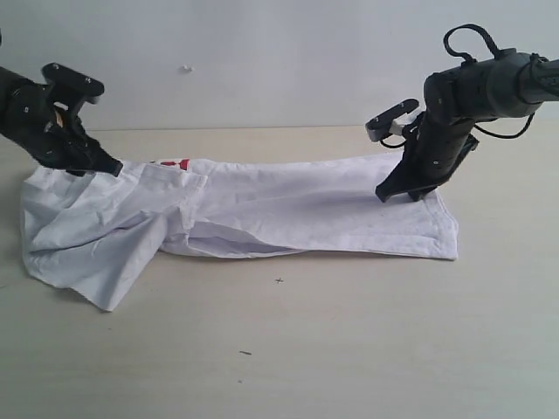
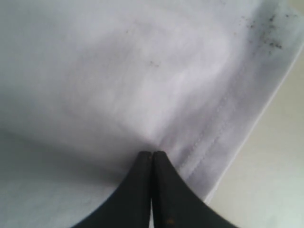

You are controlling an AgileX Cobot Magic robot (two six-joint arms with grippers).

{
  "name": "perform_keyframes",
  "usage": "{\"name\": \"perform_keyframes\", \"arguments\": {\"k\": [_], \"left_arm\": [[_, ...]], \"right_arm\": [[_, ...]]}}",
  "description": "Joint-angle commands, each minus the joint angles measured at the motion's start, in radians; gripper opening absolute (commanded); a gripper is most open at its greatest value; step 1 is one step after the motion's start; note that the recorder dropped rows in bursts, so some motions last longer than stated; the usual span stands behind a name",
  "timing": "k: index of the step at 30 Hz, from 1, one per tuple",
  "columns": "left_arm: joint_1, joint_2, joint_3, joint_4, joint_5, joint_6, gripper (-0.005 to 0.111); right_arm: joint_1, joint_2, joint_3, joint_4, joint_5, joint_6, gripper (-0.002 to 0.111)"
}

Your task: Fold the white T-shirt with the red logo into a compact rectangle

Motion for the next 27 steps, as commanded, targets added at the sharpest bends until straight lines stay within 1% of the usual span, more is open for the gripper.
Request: {"name": "perform_keyframes", "arguments": {"k": [1,7,11,13,15,17,19,21,23,24,26,27], "left_arm": [[0.005,-0.059,0.033,-0.01,0.004,-0.009,0.035],[0.004,-0.151,0.091,-0.034,0.014,-0.003,0.035],[-0.035,-0.198,0.152,-0.114,0.056,0.056,0.035],[-0.07,-0.216,0.171,-0.173,0.095,0.088,0.035],[-0.125,-0.226,0.184,-0.243,0.178,0.174,0.035],[-0.182,-0.234,0.202,-0.263,0.257,0.249,0.035],[-0.256,-0.247,0.236,-0.265,0.262,0.257,0.038],[-0.333,-0.256,0.267,-0.265,0.225,0.234,0.046],[-0.383,-0.256,0.283,-0.265,0.214,0.232,0.055],[-0.414,-0.249,0.292,-0.265,0.206,0.229,0.062],[-0.444,-0.236,0.308,-0.25,0.18,0.203,0.069],[-0.451,-0.225,0.315,-0.217,0.163,0.178,0.071]], "right_arm": [[-0.041,0.032,0.019,-0.066,0.111,0.027,0.0],[-0.071,0.031,0.019,-0.059,0.111,0.03,0.0],[-0.068,0.027,0.019,0.004,0.077,0.024,0.0],[-0.065,0.017,0.017,0.039,0.07,0.019,0.0],[-0.063,0.005,0.017,0.049,0.07,0.019,0.0],[-0.063,-0.006,0.017,0.071,0.069,0.016,0.0],[-0.063,-0.016,0.017,0.099,0.069,0.003,0.0],[-0.063,-0.016,0.017,0.14,0.067,-0.02,0.0],[-0.063,-0.016,0.017,0.181,0.065,-0.051,0.0],[-0.063,-0.016,0.017,0.191,0.065,-0.063,0.0],[-0.063,-0.014,0.017,0.195,0.065,-0.069,0.0],[-0.063,-0.014,0.017,0.195,0.065,-0.069,0.0]]}}
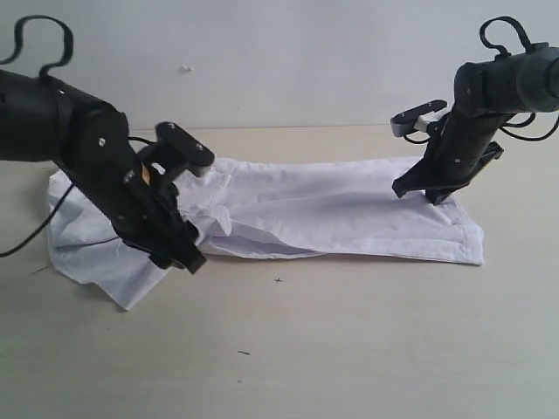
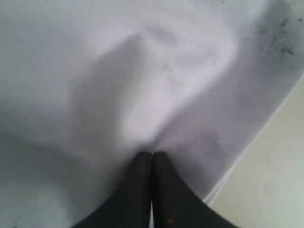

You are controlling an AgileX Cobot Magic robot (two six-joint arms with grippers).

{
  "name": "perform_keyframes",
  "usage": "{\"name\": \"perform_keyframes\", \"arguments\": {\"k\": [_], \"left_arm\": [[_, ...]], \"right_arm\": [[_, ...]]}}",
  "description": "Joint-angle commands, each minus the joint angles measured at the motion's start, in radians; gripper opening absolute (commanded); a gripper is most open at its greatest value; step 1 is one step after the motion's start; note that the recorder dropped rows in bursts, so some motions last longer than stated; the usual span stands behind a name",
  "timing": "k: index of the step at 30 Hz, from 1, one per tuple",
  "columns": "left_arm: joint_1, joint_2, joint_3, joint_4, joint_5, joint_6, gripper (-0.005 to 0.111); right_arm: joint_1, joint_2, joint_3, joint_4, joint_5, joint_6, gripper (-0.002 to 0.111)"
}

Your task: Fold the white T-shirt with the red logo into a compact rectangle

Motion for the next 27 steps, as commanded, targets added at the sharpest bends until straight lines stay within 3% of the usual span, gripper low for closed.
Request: {"name": "perform_keyframes", "arguments": {"k": [1,6,12,15,22,27], "left_arm": [[-0.052,0.025,0.034,0.078,-0.069,-0.093,0.071],[-0.038,0.081,0.034,0.389,-0.078,-0.412,0.071],[-0.044,0.145,0.034,0.375,-0.05,-0.381,0.067],[-0.049,0.148,0.034,0.39,-0.001,-0.379,0.053],[-0.049,0.084,0.034,0.391,0.097,-0.379,0.004],[-0.049,-0.005,0.034,0.377,0.104,-0.338,0.0]], "right_arm": [[-0.001,0.006,0.013,0.047,0.027,-0.023,0.0],[-0.001,0.006,0.013,0.047,0.027,-0.023,0.0],[-0.001,0.006,0.013,0.047,0.019,-0.034,0.0],[-0.001,0.006,0.013,0.047,0.019,-0.034,0.0],[-0.001,0.006,0.013,0.047,0.019,-0.034,0.0],[-0.001,0.006,0.013,0.047,0.025,-0.034,0.0]]}}
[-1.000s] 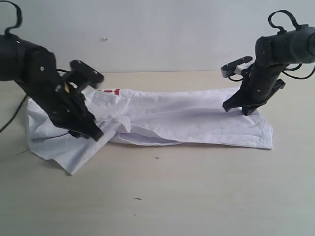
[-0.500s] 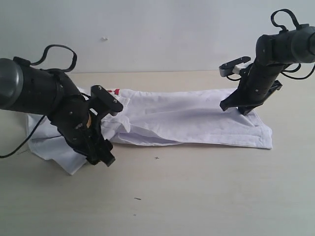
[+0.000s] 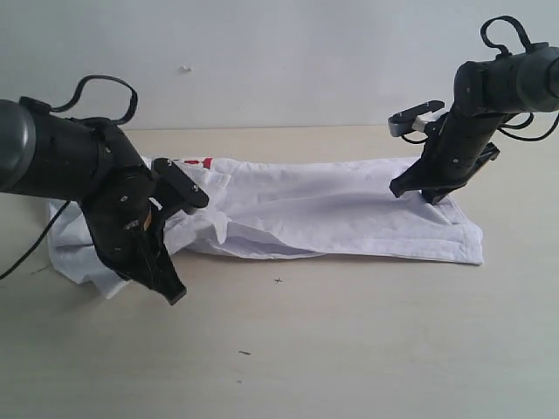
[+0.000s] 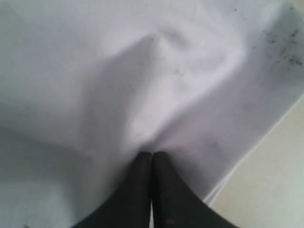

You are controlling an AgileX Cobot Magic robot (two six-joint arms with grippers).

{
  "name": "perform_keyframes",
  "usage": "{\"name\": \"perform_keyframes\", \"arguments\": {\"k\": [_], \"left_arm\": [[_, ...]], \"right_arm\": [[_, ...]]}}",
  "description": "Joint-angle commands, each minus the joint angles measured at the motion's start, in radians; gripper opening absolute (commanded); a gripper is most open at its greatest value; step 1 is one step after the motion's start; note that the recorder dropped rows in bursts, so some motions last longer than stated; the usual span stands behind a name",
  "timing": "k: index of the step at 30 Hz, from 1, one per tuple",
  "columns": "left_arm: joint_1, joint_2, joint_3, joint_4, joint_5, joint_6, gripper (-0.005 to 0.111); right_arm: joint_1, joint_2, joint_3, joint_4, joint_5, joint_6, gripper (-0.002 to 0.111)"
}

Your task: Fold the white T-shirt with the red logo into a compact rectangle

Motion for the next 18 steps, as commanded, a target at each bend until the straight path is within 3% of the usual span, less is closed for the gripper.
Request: {"name": "perform_keyframes", "arguments": {"k": [1,5,12,18], "left_arm": [[-0.003,-0.097,0.0,-0.011,0.015,0.062,0.0],[0.003,-0.16,0.0,0.043,-0.015,0.16,0.0],[0.004,-0.172,0.0,0.324,-0.151,0.148,0.0],[0.034,-0.137,0.0,0.393,-0.282,0.115,0.003]], "right_arm": [[-0.001,0.007,0.013,0.018,0.025,-0.007,0.0],[-0.001,0.007,0.013,0.018,0.027,-0.007,0.0],[-0.001,0.007,0.013,0.018,0.033,-0.018,0.0],[-0.001,0.007,0.013,0.018,0.024,-0.022,0.0]]}}
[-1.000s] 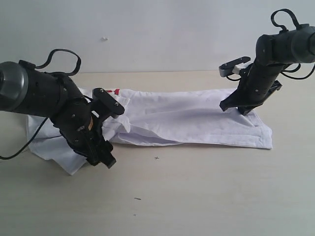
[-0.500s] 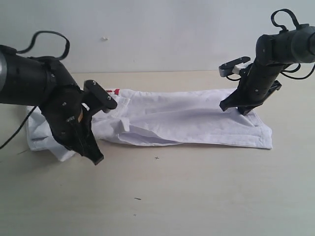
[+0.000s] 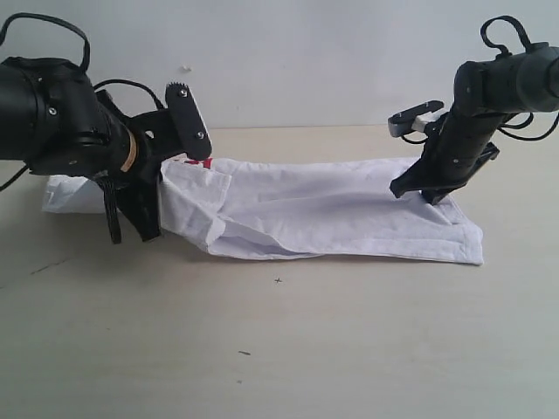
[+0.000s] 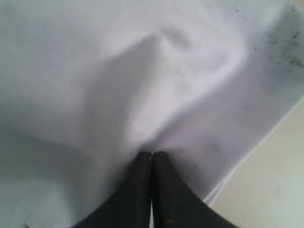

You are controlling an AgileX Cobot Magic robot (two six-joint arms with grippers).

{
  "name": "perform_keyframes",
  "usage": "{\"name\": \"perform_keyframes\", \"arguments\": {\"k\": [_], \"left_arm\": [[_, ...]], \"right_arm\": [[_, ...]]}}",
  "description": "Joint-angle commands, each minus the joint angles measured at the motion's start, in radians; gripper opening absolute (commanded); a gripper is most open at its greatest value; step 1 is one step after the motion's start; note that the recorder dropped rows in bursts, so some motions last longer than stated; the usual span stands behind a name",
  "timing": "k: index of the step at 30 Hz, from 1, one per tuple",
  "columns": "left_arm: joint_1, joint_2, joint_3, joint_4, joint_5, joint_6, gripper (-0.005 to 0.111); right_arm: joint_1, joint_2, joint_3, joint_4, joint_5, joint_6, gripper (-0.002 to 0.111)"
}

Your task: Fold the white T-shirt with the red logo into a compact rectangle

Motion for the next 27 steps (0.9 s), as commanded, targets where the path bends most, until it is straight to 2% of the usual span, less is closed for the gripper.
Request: {"name": "perform_keyframes", "arguments": {"k": [1,6,8,9,11,15,16,17,18,19,21,22,23,24,27], "left_arm": [[0.038,0.022,0.0,0.034,-0.129,-0.051,0.007],[0.12,0.024,-0.004,0.037,-0.253,-0.155,0.033],[0.163,0.033,-0.018,0.037,-0.308,-0.244,0.04],[0.211,0.047,-0.03,0.037,-0.349,-0.356,0.042],[0.257,0.07,-0.037,0.037,-0.339,-0.44,0.042],[0.251,0.06,-0.037,-0.061,-0.21,-0.432,0.042],[0.24,0.052,-0.037,-0.116,-0.181,-0.402,0.042],[0.224,0.036,-0.042,-0.231,-0.135,-0.331,0.042],[0.211,0.023,-0.057,-0.392,-0.047,-0.182,0.042],[0.201,0.008,-0.088,-0.657,0.073,0.099,0.042],[0.201,0.0,-0.116,-1.0,0.221,0.447,0.042],[0.196,-0.002,-0.115,-1.069,0.261,0.607,0.042],[0.179,-0.004,-0.094,-1.061,0.277,0.68,0.042],[0.155,-0.004,-0.058,-1.018,0.27,0.692,0.042],[0.093,-0.004,0.009,-0.981,0.115,0.65,0.042]], "right_arm": [[-0.001,0.007,0.013,0.018,0.023,-0.014,0.0],[-0.001,0.007,0.013,0.018,0.021,-0.032,0.0],[-0.001,0.007,0.013,0.018,0.021,-0.032,0.0],[-0.001,0.007,0.013,0.018,0.025,-0.032,0.0],[-0.001,0.007,0.013,0.018,0.025,-0.032,0.0],[-0.001,0.007,0.013,0.018,0.021,-0.032,0.0],[-0.001,0.007,0.013,0.018,0.021,-0.032,0.0],[-0.001,0.007,0.013,0.018,0.021,-0.032,0.0],[-0.001,0.007,0.013,0.018,0.021,-0.032,0.0],[-0.001,0.007,0.013,0.018,0.023,-0.032,0.0],[-0.001,0.007,0.013,0.02,0.025,-0.032,0.0],[-0.001,0.007,0.013,0.02,0.025,-0.032,0.0],[-0.001,0.007,0.013,0.02,0.025,-0.032,0.0],[-0.001,0.007,0.013,0.025,0.027,-0.032,0.0],[-0.001,0.007,0.013,0.033,0.025,-0.032,0.0]]}}
